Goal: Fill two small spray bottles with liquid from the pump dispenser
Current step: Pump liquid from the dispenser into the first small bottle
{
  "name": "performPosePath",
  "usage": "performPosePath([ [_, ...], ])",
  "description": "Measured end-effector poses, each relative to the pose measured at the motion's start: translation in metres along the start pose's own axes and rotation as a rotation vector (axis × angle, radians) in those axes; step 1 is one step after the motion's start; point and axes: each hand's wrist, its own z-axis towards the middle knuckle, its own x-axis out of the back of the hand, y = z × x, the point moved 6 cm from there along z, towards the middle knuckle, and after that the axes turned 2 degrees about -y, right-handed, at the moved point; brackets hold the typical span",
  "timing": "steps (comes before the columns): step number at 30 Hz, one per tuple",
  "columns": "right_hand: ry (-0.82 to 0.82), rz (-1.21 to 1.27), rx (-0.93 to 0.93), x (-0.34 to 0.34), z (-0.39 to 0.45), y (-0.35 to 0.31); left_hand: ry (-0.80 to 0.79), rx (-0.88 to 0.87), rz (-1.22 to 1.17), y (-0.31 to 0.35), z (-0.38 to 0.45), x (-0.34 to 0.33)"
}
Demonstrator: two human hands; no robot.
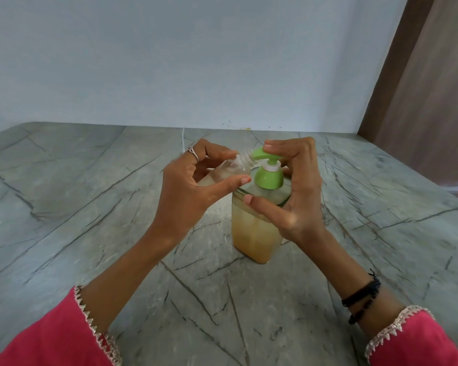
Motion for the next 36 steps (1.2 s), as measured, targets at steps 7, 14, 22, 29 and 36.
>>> performPosePath([
  [7,-0.029,-0.099,0.004,-0.0011,-0.0050,-0.0045,0.000,0.010,-0.023,0.0019,0.0003,0.0001],
  [14,-0.169,-0.217,0.024,-0.0004,-0.0047,-0.0052,-0.004,0.012,-0.015,0.0024,0.0009,0.0008],
  [22,-0.113,-0.190,-0.004,-0.0007,-0.0046,-0.0051,-0.004,0.016,-0.015,0.0020,0.0012,0.0010],
  [29,-0.011,-0.162,-0.006,-0.0010,-0.0023,-0.0026,-0.007,0.037,0.006,-0.0024,-0.0003,0.0019],
  [36,-0.047,-0.181,0.009,-0.0015,-0.0057,-0.0055,-0.001,0.017,-0.005,0.0004,0.0011,0.0022],
])
